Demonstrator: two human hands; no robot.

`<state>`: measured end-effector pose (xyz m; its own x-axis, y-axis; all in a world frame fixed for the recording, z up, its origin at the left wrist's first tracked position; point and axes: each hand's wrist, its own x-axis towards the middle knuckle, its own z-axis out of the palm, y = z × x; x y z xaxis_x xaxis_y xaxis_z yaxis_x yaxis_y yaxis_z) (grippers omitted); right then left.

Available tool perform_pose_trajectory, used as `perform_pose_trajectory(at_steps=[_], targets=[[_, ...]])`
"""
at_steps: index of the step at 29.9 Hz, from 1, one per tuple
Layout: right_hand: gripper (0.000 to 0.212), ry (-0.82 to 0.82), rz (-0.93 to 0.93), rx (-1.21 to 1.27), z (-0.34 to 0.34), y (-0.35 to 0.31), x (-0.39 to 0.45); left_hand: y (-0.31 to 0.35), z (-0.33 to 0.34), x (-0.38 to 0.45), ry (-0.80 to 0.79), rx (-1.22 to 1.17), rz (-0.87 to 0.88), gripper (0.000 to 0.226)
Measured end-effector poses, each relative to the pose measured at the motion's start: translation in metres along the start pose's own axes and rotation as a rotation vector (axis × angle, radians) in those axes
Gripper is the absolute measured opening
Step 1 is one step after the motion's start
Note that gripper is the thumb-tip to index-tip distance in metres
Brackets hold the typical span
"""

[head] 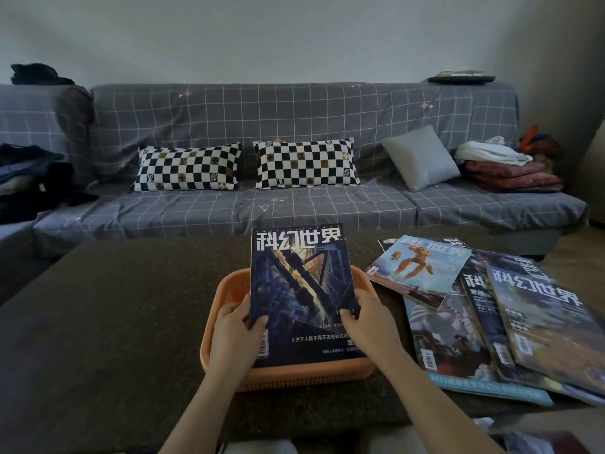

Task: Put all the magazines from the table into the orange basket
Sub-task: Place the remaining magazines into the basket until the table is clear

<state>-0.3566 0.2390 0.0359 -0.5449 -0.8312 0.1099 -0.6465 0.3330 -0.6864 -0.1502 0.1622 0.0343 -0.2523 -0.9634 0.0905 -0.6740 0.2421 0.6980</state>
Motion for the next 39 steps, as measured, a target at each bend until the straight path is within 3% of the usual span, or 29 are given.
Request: perform_pose_trajectory(at_steps=[10,15,19,22,25,31,39], targets=[[0.035,0.034,0.031,-0.061,0.001,0.003,-0.002,-0.004,0.001,0.003,-0.051,-0.100,-0.031,0.053],[0.028,-0.014,0.029,-0.050,-0.003,0.003,0.000,0.004,0.002,-0.001,-0.041,-0.155,-0.017,0.042],[0.048,-0.120,0.084,0.093,-0.015,0.002,0.002,0.020,0.007,-0.012,0.066,-0.137,0.045,0.060],[0.057,-0.049,0.051,0.142,-0.027,0.004,-0.005,0.041,0.015,-0.023,0.108,-0.162,0.141,0.052],[0.048,0.018,0.028,0.199,-0.048,0.014,-0.014,0.070,0.031,-0.029,0.021,-0.261,0.212,0.035],[0.035,0.146,0.061,0.186,-0.096,0.065,-0.026,0.128,0.083,-0.039,-0.108,-0.330,0.288,0.027],[0.038,0.268,0.250,0.179,-0.145,0.173,-0.039,0.194,0.172,-0.058,-0.415,-0.388,0.293,0.024]])
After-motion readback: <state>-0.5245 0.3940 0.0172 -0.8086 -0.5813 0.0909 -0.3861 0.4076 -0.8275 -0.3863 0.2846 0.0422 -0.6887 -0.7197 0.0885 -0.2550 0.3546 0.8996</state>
